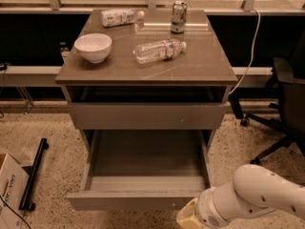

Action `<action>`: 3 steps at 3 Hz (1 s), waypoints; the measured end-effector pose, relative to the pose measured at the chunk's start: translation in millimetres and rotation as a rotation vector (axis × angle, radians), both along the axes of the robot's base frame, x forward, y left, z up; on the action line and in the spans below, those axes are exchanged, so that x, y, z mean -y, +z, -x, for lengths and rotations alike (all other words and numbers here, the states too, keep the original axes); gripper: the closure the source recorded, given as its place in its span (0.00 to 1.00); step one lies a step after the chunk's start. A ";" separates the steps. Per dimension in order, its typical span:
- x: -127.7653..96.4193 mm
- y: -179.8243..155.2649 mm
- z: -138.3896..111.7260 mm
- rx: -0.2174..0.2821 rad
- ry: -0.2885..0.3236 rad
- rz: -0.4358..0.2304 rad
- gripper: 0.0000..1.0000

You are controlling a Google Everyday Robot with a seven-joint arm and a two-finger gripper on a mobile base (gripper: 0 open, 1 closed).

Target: Close middle drawer

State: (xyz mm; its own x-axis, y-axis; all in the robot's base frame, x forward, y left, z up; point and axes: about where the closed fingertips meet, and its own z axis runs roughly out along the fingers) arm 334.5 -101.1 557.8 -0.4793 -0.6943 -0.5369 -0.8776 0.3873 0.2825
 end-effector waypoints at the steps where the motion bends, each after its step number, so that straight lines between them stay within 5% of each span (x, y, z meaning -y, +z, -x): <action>1: -8.9 -20.5 -2.7 0.011 -0.041 -0.024 1.00; 3: -24.0 -89.7 -46.7 0.063 -0.104 -0.087 1.00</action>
Offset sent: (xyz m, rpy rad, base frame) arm 0.0502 0.0273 -0.1139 0.1030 -0.0585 -0.1442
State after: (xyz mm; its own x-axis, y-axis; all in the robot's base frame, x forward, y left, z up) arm 381.2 -77.1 468.1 -0.5098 -0.5922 -0.6241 -0.8510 0.4535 0.2648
